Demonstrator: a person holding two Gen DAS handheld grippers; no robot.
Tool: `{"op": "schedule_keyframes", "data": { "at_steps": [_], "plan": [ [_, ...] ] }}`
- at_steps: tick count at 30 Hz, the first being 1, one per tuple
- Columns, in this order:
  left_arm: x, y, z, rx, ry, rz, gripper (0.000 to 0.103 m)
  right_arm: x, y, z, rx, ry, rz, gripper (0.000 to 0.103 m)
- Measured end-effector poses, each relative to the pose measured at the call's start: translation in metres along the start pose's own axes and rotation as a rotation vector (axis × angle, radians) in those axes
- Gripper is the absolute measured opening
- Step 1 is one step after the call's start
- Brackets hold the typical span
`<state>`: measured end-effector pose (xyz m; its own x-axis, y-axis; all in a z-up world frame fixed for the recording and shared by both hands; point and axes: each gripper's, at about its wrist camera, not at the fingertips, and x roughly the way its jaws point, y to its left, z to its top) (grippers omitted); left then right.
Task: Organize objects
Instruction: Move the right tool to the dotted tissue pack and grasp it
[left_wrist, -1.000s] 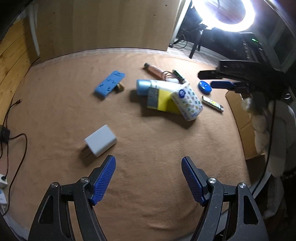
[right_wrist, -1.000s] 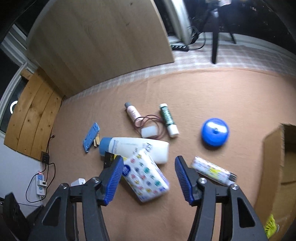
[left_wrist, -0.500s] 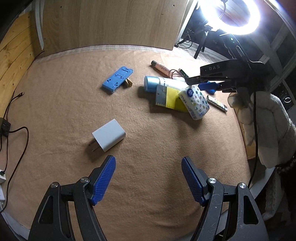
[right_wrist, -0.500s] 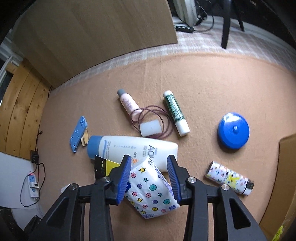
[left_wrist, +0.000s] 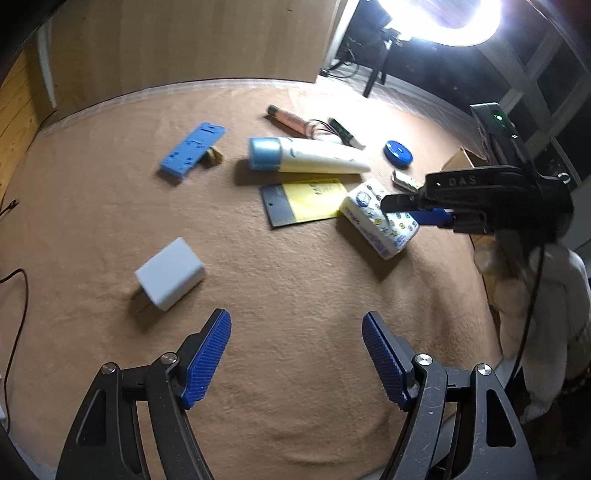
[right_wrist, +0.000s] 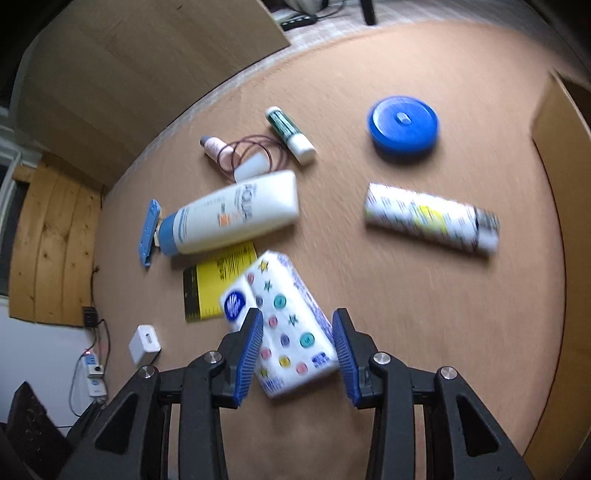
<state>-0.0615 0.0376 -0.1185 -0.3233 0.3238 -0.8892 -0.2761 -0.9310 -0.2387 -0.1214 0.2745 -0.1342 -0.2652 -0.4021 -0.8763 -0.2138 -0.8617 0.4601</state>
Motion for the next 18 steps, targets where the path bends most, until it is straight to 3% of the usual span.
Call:
{"op": "schedule_keyframes", "data": {
  "at_steps": [9, 18],
  "plan": [
    [0.017, -0.017, 0.004, 0.044, 0.022, -0.034, 0.077, -0.001, 0.015, -0.035, -0.072, 0.06, 0.044, 0.033],
    [0.037, -0.042, 0.032, 0.148, 0.016, -0.066, 0.076, -0.024, 0.007, -0.019, -0.041, -0.044, 0.015, 0.033]
  ]
}}
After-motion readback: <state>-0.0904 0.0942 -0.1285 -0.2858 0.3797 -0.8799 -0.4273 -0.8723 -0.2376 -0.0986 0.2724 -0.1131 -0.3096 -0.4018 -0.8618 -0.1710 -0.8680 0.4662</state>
